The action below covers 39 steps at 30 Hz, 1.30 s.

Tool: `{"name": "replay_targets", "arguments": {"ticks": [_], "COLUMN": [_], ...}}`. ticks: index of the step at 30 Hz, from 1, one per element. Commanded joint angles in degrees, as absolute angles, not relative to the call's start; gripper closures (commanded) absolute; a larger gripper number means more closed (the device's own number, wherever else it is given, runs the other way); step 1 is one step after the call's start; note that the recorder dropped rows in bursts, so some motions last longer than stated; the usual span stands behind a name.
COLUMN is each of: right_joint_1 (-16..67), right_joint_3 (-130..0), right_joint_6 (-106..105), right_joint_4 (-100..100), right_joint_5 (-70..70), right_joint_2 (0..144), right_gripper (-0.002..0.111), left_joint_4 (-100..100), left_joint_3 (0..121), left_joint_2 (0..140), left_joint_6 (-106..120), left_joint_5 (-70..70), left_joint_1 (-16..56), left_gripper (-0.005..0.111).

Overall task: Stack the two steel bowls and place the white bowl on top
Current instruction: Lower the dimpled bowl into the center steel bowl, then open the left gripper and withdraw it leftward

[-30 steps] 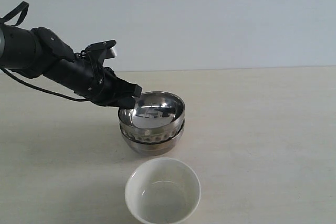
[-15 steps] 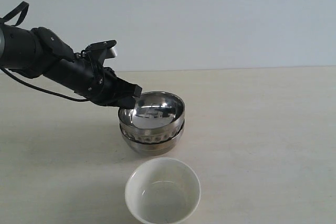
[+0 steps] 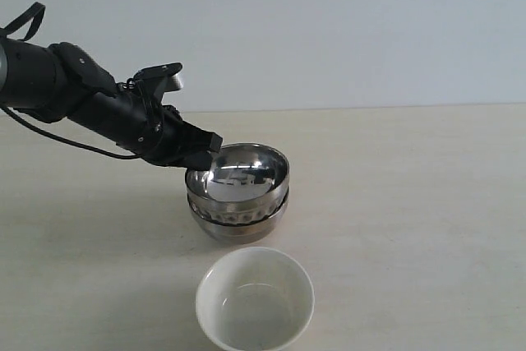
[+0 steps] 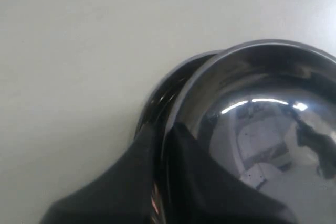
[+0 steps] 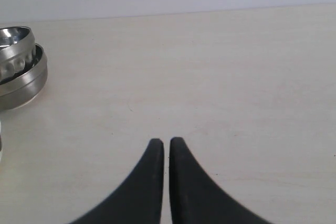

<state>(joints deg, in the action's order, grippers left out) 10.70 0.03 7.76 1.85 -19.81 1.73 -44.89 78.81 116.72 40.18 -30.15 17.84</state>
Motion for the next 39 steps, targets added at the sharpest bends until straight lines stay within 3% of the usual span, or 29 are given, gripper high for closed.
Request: {"name": "replay_targets", "arguments": {"ticks": [1,4,12,29,39], "right_joint_1": [10.32,10.32,10.32,10.32,10.32], "right_joint_3": [0.0,0.0,0.0,0.0,0.0], "right_joint_6": [7.75,7.75,7.75,7.75,7.75], "right_joint_4": [2.1,2.1,2.1,2.1,2.1], "right_joint_5": [-19.2,-19.2,-19.2,-19.2,-19.2], "right_joint_2": [1.87,1.87,1.87,1.87,1.87], "right_gripper": [0.108,0.108,0.108,0.108,0.108], "left_joint_4": [-45.67,-45.67,-45.67,-45.94,-40.41], "left_joint_3": [78.57,78.57,78.57,78.57,78.56], "left_joint_2": [116.5,116.5,116.5,116.13,109.17], "left_joint_6": [40.75,40.74,40.74,40.74,40.74], "left_joint_5": [-29.99,-29.99,-30.32,-31.43,-39.8], "left_joint_1": [18.05,18.05,18.05,17.82,15.82], "left_gripper": [0.103,0.102,0.074,0.074,0.074]}}
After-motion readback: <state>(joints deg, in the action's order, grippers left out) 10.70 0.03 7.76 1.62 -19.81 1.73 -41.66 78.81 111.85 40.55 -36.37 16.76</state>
